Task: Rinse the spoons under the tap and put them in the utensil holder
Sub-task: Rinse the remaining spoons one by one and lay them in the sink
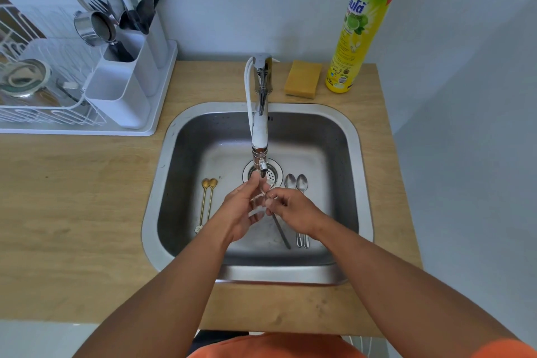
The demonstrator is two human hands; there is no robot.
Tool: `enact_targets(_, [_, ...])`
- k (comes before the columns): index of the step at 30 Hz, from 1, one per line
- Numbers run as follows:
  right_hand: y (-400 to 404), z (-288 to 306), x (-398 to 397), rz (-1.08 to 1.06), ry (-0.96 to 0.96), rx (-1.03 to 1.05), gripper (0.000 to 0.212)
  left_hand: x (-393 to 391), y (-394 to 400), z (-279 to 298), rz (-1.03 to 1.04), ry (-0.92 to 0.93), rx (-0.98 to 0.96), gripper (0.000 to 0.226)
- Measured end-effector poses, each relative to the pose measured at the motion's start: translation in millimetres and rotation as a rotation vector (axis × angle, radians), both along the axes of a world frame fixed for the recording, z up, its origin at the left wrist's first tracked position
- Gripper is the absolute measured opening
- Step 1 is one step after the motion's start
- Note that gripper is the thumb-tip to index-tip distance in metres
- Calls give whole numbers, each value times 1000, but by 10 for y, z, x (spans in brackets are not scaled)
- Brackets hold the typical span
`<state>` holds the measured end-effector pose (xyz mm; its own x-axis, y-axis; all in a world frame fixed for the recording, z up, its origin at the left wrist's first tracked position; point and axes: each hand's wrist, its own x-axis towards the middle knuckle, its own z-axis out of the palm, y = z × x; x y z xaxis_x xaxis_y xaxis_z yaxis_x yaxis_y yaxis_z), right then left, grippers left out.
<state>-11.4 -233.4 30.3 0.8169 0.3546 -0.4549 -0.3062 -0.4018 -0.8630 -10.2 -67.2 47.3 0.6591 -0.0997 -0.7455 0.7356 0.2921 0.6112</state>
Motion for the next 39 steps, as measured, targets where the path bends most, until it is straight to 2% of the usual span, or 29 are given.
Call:
enact_targets(7, [39,-17,-3,-16,-36,24,21,71,-55,18,67,41,30,42])
enact_targets(15, [-29,-16,-27,-45,19,61,18,-25,-35,-38,24,24,-51,22])
enact_targets(18, [-37,1,-44,-62,20,17,19,-16,-33,-44,-19,-2,-19,20])
enact_targets(21, [-21,20,-50,-52,-17,-39,18,12,-66,-10,-39,-16,69,34])
enact_targets(25, [4,2,-68,-51,-49,-67,20,82,-142,2,51,26,131,27])
enact_targets(31, [121,24,-82,-35,-75,-34,27,130,-251,62,241,35,148,31])
enact_targets(35, [143,-15,-83,-44,-64,-31,25,74,-293,33,255,-22,213,34])
enact_targets(39, [114,-25,-102,-61,-41,-51,28,-53,-272,-31,185,-164,218,26])
